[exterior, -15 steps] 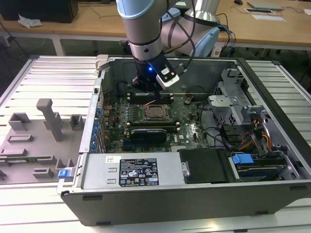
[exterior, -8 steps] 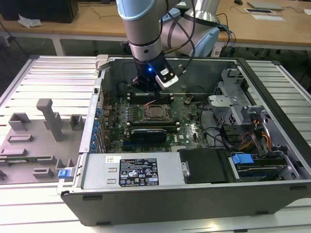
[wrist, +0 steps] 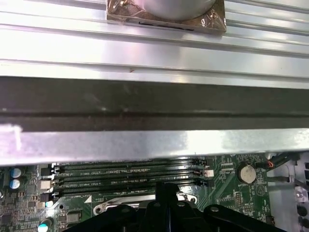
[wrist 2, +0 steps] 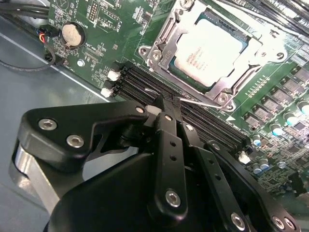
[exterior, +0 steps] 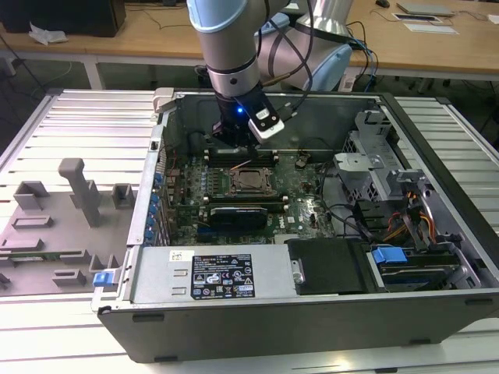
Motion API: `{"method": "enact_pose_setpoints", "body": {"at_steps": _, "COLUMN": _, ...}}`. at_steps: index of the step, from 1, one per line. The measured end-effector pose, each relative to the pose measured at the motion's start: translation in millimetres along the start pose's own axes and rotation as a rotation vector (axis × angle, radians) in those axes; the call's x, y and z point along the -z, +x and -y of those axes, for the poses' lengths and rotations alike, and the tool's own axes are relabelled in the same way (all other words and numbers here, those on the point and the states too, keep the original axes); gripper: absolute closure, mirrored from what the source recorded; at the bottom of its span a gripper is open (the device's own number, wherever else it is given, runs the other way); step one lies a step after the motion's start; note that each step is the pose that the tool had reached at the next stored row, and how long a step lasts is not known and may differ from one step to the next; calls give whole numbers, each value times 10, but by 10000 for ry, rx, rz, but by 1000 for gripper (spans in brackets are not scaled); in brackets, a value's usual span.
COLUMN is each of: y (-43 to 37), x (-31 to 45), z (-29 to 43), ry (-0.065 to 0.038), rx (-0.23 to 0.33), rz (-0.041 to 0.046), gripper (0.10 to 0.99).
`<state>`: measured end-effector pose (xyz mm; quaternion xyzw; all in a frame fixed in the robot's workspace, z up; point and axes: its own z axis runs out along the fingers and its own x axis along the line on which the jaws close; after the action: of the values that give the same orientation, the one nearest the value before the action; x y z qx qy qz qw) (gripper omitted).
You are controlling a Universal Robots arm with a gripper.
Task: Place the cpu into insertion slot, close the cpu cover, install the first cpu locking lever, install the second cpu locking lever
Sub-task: 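Install the first cpu locking lever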
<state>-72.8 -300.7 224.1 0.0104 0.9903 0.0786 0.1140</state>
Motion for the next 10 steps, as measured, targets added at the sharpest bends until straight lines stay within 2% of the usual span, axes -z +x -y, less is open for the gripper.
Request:
{"method": "enact_pose_setpoints", "body": {"at_steps": 6, "y": 1, "x": -1, "z": -3, "ry": 4, "rx": -4, "rz": 1, "gripper": 980}}
{"method": "enact_pose_setpoints", "body": {"at_steps": 7, "y": 1, "x": -2, "z": -3, "ry": 14, "rx": -6, "rz": 13, "gripper": 980}}
{"method": "enact_pose_setpoints", "body": {"at_steps": 8, "y": 3, "x": -8, "z": -2, "ry": 79, "rx": -17, "rz": 39, "gripper": 980}}
{"method": "enact_pose_setpoints", "body": {"at_steps": 10, "y": 6, "x": -24, "z": 1, "ry": 105, "rx": -82, "rz": 59, "gripper": 980}}
